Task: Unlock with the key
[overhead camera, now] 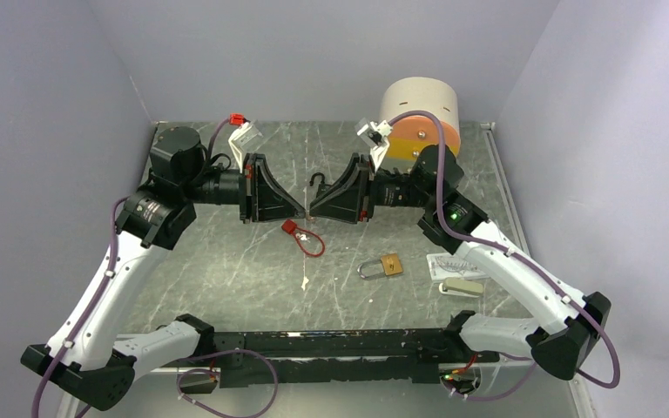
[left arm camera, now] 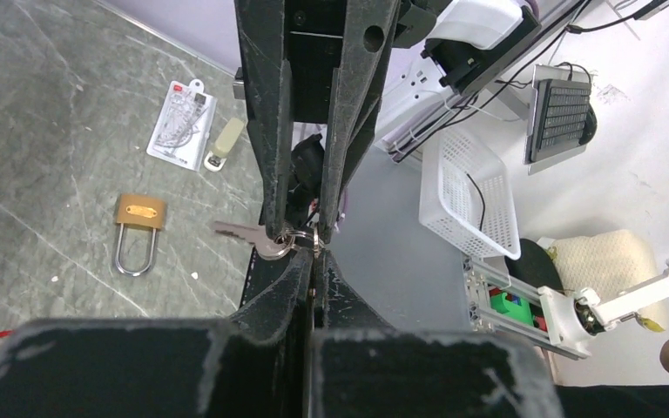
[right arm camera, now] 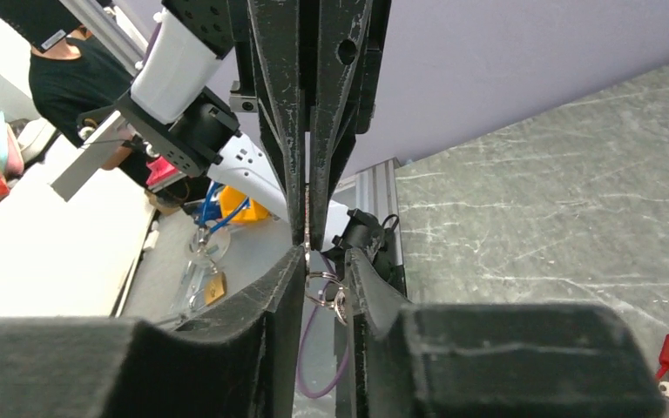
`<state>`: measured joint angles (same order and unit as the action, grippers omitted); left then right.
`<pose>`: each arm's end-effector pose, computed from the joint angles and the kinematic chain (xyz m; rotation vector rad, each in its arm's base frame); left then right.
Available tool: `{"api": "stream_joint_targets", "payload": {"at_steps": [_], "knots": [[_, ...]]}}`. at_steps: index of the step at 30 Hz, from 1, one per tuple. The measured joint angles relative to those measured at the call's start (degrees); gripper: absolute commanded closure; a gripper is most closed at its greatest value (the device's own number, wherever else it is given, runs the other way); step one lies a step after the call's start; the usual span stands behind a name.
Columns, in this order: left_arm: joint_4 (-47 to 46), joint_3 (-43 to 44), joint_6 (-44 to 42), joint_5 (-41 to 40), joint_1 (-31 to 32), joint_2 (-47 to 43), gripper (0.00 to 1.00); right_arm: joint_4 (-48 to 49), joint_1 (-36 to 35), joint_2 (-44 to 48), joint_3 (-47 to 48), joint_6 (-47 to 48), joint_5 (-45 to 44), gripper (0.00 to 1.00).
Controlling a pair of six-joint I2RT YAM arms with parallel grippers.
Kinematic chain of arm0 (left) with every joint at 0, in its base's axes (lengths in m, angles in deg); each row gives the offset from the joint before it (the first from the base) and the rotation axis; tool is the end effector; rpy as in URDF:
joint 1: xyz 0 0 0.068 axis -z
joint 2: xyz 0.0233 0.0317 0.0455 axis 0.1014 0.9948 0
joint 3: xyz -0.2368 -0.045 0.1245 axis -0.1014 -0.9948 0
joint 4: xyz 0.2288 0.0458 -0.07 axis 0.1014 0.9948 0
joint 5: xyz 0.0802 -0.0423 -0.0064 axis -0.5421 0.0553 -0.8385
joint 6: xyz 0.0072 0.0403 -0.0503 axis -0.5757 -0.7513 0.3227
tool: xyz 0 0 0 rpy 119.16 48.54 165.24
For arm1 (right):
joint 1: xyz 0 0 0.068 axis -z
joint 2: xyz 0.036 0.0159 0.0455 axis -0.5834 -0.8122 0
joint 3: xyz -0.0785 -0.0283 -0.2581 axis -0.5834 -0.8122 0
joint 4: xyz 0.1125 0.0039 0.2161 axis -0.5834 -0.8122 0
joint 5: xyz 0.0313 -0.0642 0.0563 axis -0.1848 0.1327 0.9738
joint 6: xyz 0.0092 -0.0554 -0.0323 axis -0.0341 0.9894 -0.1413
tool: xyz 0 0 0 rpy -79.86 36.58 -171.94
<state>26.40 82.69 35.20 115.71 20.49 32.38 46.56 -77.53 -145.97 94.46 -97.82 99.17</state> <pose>0.1454 -0.1218 0.4537 0.8906 1.6972 -1.5549 0.1586 0.1921 0.4340 -0.8749 1.4760 1.6207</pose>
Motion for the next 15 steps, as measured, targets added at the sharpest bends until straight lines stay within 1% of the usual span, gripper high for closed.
{"api": "stream_joint_targets", "payload": {"at_steps": [3, 7, 8, 10, 11, 12, 13, 14, 15], "knots": [[0.2, 0.0, -0.3, -0.4, 0.0, 0.0, 0.97, 0.0, 0.0, -0.3, 0.2, 0.0, 0.7, 0.72], [0.2, 0.0, -0.5, -0.9, 0.0, 0.0, 0.97, 0.0, 0.0, -1.3, 0.4, -0.2, 1.8, 0.73], [0.2, 0.0, -0.5, -1.1, 0.0, 0.0, 0.97, 0.0, 0.0, -1.6, 0.4, -0.3, 2.1, 0.8], [0.2, 0.0, -0.7, -1.7, 0.0, 0.1, 0.97, 0.2, 0.0, -2.1, 0.6, -0.7, 2.7, 0.97], [0.2, 0.0, -0.8, -2.0, 0.0, 0.2, 0.97, 0.3, 0.0, -2.3, 0.7, -0.8, 2.9, 1.0], [0.2, 0.0, -0.8, -2.1, -0.1, 0.3, 0.97, 0.4, 0.0, -2.3, 0.7, -0.8, 2.9, 1.0], [0.3, 0.0, -1.0, -2.3, -0.2, 0.5, 0.93, 0.5, 0.0, -2.2, 0.7, -0.9, 2.9, 1.0], [0.3, 0.0, -1.0, -2.4, -0.2, 0.5, 0.85, 0.4, 0.0, -2.2, 0.7, -0.9, 2.8, 1.0], [0.3, 0.0, -1.2, -2.8, -0.2, 0.6, 0.73, 0.3, 0.0, -2.2, 0.7, -0.9, 2.5, 1.0]]}}
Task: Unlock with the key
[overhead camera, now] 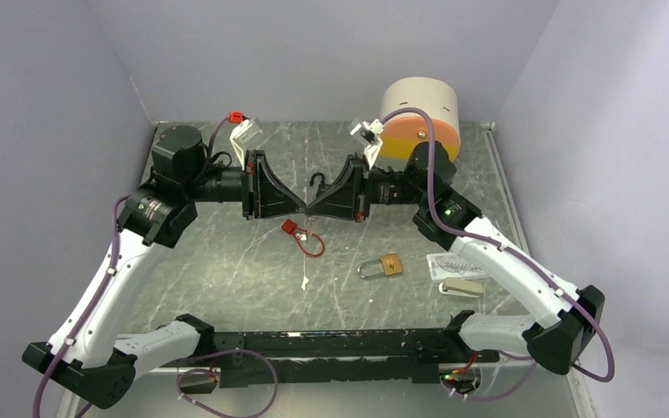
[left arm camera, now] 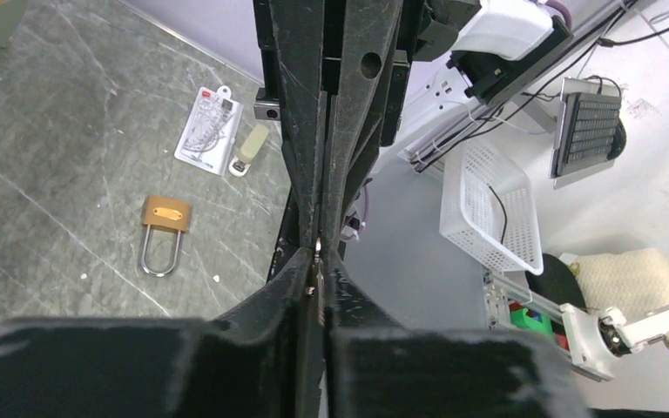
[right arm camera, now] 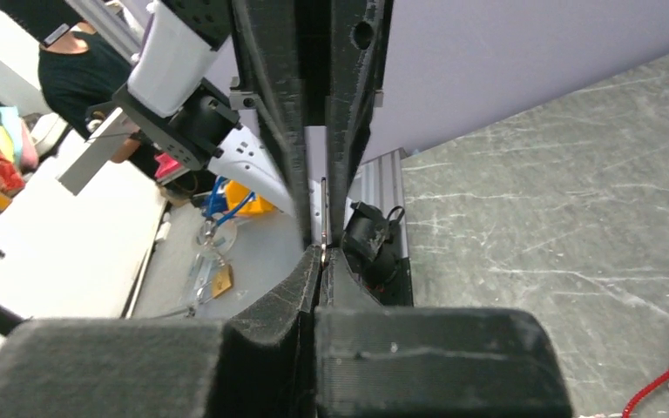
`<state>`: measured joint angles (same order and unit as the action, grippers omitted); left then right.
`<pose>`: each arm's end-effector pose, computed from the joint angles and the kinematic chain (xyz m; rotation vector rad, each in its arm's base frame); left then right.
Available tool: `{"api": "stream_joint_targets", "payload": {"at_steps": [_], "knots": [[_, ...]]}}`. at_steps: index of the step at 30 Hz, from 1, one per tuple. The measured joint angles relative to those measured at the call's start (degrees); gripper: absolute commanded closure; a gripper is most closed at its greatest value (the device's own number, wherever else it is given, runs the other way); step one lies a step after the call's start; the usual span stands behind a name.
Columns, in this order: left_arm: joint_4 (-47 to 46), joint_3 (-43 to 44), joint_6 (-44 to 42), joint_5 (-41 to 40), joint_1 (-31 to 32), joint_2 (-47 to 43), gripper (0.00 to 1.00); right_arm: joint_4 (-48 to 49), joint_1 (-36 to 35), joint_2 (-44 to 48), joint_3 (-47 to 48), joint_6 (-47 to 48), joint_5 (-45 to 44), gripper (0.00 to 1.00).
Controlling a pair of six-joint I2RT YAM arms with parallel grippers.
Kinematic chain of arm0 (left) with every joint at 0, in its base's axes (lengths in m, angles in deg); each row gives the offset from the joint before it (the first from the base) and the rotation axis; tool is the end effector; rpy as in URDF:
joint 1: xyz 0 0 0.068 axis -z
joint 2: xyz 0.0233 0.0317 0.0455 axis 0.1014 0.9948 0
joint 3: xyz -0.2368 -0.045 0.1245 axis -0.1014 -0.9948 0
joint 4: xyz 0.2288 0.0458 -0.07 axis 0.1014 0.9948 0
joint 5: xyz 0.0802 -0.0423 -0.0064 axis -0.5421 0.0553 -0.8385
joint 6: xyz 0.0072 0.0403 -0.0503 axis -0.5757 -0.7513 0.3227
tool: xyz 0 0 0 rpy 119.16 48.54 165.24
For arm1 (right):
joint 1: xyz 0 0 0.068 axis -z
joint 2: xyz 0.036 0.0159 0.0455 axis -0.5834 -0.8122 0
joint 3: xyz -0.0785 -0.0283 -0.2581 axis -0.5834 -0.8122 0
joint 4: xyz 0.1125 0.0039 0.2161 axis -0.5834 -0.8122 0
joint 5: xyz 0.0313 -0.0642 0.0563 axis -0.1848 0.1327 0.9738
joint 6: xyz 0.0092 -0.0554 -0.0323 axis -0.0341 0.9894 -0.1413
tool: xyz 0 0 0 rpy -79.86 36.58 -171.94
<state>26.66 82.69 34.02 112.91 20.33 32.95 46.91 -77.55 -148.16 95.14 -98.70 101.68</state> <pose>0.1511 -0.1227 0.4512 0.8568 1.7121 -1.5042 0.1646 0.1996 0.4296 -0.9060 1.5011 1.6600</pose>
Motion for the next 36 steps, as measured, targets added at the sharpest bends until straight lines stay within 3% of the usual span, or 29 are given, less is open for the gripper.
{"api": "stream_joint_targets", "payload": {"at_steps": [2, 5, 11, 14, 17, 23, 29, 36], "knots": [[0.2, 0.1, -0.5, -1.1, 0.0, 0.0, 0.49, 0.0, 0.0, 0.2, -0.2, 0.3, -1.2, 1.0], [1.6, 0.8, -1.3, -5.3, 0.2, -0.2, 0.29, -0.9, 0.1, 1.7, -2.0, 1.3, -6.7, 1.0], [5.1, 0.4, -2.2, -21.4, 0.2, -3.0, 0.19, -7.4, 2.2, 7.7, -5.7, 3.5, -25.2, 1.0], [5.6, -1.9, -2.5, -26.6, 0.2, -4.5, 0.16, -12.4, 3.4, 11.2, -7.3, 3.8, -37.4, 1.0], [3.7, -6.3, -2.4, -26.8, 0.2, -4.6, 0.17, -18.4, 4.4, 13.8, -7.9, 3.4, -50.4, 1.0], [-10.7, -20.8, 5.4, -23.1, 2.7, 1.8, 0.24, -30.4, 4.9, 16.8, -9.3, -1.3, -70.4, 1.0], [-27.5, -24.6, 10.6, -21.0, 13.2, 19.5, 0.28, -39.5, 5.0, 20.7, -14.4, -9.2, -79.0, 1.0], [-35.5, -17.4, 13.8, -18.5, 22.8, 39.9, 0.34, -45.1, 5.1, 25.3, -18.6, -15.3, -81.5, 1.0]]}}
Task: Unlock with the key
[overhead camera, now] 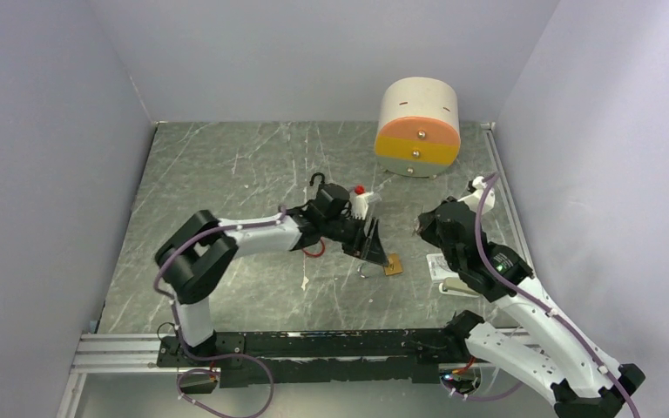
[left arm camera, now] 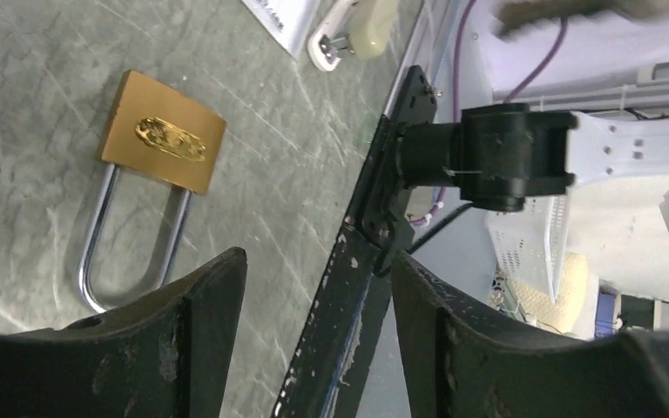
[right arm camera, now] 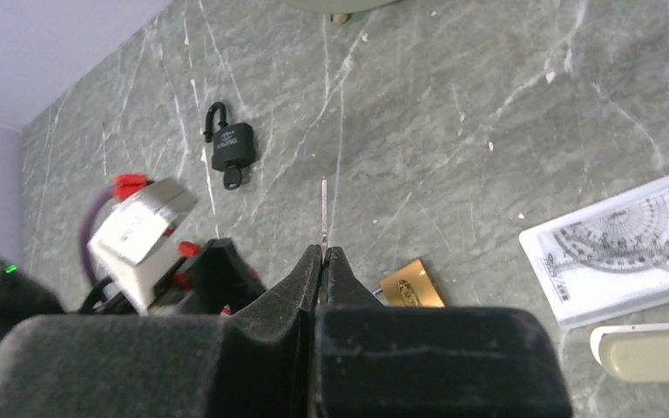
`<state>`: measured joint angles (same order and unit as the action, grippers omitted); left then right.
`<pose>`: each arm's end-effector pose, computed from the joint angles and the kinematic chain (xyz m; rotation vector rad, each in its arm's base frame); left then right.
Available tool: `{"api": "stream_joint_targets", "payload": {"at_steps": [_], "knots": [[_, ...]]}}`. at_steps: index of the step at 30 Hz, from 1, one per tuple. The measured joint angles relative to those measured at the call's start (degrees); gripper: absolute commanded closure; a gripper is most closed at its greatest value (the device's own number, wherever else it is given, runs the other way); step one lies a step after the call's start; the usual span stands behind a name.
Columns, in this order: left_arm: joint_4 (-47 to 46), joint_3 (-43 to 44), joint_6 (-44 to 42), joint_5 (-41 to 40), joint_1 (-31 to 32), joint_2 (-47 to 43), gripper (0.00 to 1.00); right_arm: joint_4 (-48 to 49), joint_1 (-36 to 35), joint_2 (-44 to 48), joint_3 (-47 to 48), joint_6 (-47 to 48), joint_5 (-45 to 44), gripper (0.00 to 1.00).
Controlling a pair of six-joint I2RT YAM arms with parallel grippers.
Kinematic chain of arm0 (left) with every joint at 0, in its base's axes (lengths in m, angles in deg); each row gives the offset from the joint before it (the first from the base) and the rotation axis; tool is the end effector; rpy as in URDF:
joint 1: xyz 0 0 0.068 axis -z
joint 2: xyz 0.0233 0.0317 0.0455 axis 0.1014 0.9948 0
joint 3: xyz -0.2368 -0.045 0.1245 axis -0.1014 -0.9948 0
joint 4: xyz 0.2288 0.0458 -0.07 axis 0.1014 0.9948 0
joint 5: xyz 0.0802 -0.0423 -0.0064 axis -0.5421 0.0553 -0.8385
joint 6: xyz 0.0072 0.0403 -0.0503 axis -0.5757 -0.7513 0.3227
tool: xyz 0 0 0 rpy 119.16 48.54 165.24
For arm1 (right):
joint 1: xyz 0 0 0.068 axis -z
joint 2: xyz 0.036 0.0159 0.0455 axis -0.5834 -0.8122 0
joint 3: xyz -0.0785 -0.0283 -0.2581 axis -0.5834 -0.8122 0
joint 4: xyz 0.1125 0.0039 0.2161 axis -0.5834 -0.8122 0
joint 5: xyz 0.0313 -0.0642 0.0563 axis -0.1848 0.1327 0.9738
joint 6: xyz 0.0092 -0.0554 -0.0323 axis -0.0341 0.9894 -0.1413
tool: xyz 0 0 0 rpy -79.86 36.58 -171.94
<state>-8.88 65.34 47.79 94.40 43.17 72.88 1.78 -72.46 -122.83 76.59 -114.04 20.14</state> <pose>0.2233 -0.3073 0.2132 0.7252 2.3283 -1.5588 0.1331 0.0666 0.3174 0.5636 1.9716 0.3748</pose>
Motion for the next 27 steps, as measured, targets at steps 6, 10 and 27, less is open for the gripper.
{"api": "stream_joint_targets", "payload": {"at_steps": [6, 10, 27], "knots": [[4.3, 7.0, 0.1, -1.5, 1.4, 9.0, 0.35, -2.9, 0.0, 3.3, -1.9, -3.0, -0.8, 1.0], [10.1, 9.2, -2.4, -3.9, 1.7, 11.9, 0.35, -3.4, 0.0, 3.8, -2.8, -4.0, -1.1, 1.0], [21.7, 1.2, -10.0, -15.8, 2.6, 4.4, 0.32, -0.6, 0.0, -0.4, -3.5, -3.4, 1.0, 1.0]]}}
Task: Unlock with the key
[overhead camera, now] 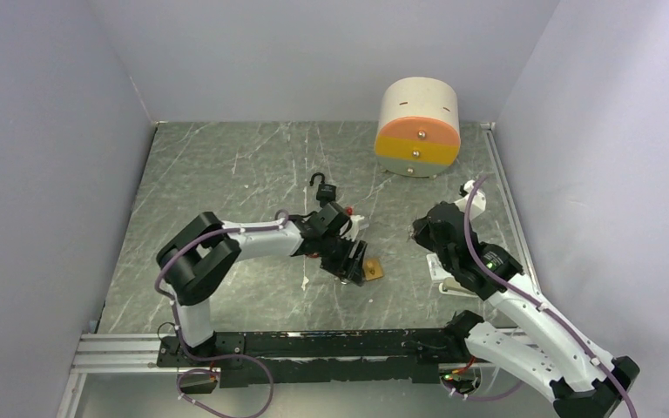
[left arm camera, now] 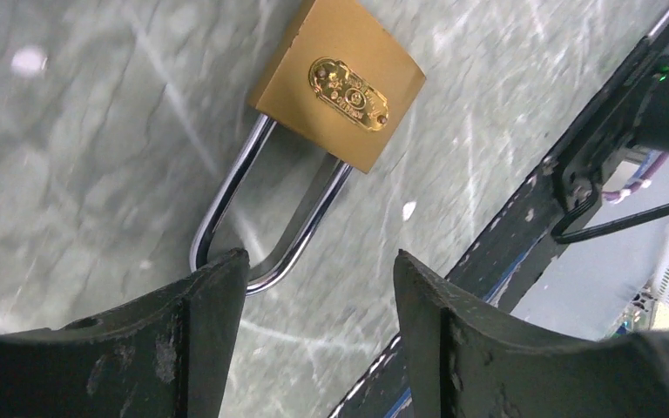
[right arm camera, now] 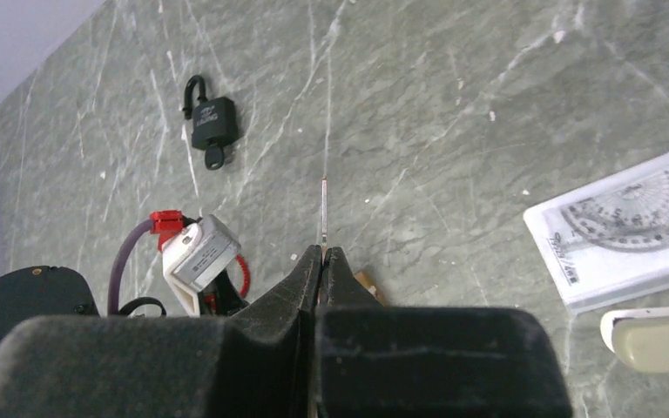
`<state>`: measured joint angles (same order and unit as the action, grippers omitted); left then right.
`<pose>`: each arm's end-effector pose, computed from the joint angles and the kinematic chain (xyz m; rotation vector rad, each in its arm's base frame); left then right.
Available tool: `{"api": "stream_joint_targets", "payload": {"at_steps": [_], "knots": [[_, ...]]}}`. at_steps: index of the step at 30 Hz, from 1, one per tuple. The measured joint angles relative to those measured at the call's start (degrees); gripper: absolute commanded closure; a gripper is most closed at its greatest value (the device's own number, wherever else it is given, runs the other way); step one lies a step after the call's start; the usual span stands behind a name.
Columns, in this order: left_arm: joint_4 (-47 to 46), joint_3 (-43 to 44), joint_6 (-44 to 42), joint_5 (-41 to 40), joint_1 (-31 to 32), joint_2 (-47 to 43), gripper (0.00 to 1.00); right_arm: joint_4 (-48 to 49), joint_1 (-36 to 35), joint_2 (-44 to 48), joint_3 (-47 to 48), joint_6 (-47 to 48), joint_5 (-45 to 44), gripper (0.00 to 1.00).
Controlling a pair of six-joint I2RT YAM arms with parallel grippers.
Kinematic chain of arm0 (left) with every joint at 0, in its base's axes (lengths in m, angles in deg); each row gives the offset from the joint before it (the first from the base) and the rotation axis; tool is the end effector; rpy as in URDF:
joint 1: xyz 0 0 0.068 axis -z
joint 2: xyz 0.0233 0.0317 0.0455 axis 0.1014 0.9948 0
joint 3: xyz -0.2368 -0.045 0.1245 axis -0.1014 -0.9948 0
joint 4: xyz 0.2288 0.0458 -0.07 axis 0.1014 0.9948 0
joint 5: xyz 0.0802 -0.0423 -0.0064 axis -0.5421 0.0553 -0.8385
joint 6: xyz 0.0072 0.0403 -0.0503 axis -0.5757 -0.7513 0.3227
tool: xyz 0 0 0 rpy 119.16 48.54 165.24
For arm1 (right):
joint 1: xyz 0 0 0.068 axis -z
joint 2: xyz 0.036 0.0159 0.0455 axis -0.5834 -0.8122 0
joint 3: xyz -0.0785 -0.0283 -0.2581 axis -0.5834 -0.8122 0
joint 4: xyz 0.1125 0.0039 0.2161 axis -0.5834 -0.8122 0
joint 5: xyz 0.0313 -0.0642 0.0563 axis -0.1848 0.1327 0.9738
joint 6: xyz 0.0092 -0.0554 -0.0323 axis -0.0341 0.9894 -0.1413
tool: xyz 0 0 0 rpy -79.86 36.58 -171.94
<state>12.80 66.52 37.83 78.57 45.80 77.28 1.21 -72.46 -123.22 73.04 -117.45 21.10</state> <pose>0.2083 -0.2975 0.1557 0.7563 2.6927 -1.0086 0.1341 0.0683 0.2956 0.6057 2.0320 0.3634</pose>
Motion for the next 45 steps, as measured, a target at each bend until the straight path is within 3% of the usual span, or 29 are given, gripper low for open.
{"api": "stream_joint_targets", "payload": {"at_steps": [4, 9, 14, 22, 33, 39, 45], "knots": [[1.2, -4.1, 0.3, -3.0, -0.1, -4.0, 0.33, 7.2, 0.0, 0.3, -2.8, 4.2, 5.7, 1.0], [2.9, -10.5, 0.8, -6.4, -1.2, -10.5, 0.32, 23.4, 0.1, 3.9, -11.4, 10.9, 21.6, 1.0], [6.8, -16.4, 2.2, -8.7, -4.7, -17.3, 0.32, 39.1, 0.1, 4.9, -17.3, 13.0, 35.6, 1.0], [12.7, -20.5, 4.7, -11.3, -12.6, -23.4, 0.29, 57.0, 0.1, 0.6, -18.8, 13.4, 49.3, 1.0], [18.9, -17.0, 4.3, -15.7, -23.1, -22.5, 0.29, 68.8, 0.1, -8.1, -18.8, 11.4, 61.1, 1.0], [19.0, -13.3, 3.8, -15.8, -25.4, -18.9, 0.29, 72.3, 0.1, -10.3, -18.8, 9.7, 65.0, 1.0], [23.6, -9.6, 7.0, -17.9, -25.7, -19.0, 0.2, 71.1, 0.1, -12.7, -17.8, 8.5, 64.8, 1.0]]}}
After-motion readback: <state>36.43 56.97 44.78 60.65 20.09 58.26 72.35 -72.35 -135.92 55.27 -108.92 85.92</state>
